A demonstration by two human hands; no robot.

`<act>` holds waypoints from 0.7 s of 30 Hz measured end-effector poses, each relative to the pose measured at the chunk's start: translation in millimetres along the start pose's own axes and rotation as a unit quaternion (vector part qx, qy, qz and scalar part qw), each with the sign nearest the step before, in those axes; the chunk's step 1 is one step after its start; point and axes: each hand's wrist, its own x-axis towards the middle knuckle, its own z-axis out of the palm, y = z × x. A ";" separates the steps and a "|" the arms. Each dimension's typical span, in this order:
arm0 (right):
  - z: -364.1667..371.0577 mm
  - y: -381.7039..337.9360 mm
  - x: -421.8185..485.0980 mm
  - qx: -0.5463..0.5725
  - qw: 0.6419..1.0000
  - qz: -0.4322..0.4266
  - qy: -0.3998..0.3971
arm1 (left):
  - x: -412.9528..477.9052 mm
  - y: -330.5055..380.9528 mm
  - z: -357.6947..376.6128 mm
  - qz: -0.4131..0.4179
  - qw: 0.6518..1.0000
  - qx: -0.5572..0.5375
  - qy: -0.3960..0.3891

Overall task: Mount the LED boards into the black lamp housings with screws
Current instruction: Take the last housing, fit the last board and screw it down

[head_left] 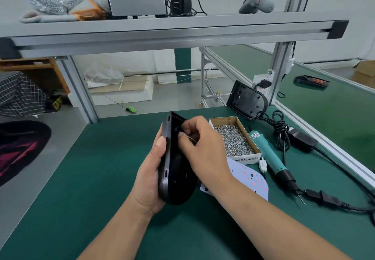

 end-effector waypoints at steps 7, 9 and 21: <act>-7.5 -0.7 1.7 -0.132 0.986 -0.099 0.013 | 3.3 -8.5 -0.9 0.034 0.997 0.054 -0.045; -8.2 -0.4 1.2 -0.166 0.979 -0.118 0.009 | 4.2 -8.0 -1.0 0.051 0.995 0.072 -0.046; -1.5 0.5 -1.8 -0.059 0.997 -0.055 -0.009 | 2.3 -3.3 -0.4 0.063 0.993 0.081 -0.058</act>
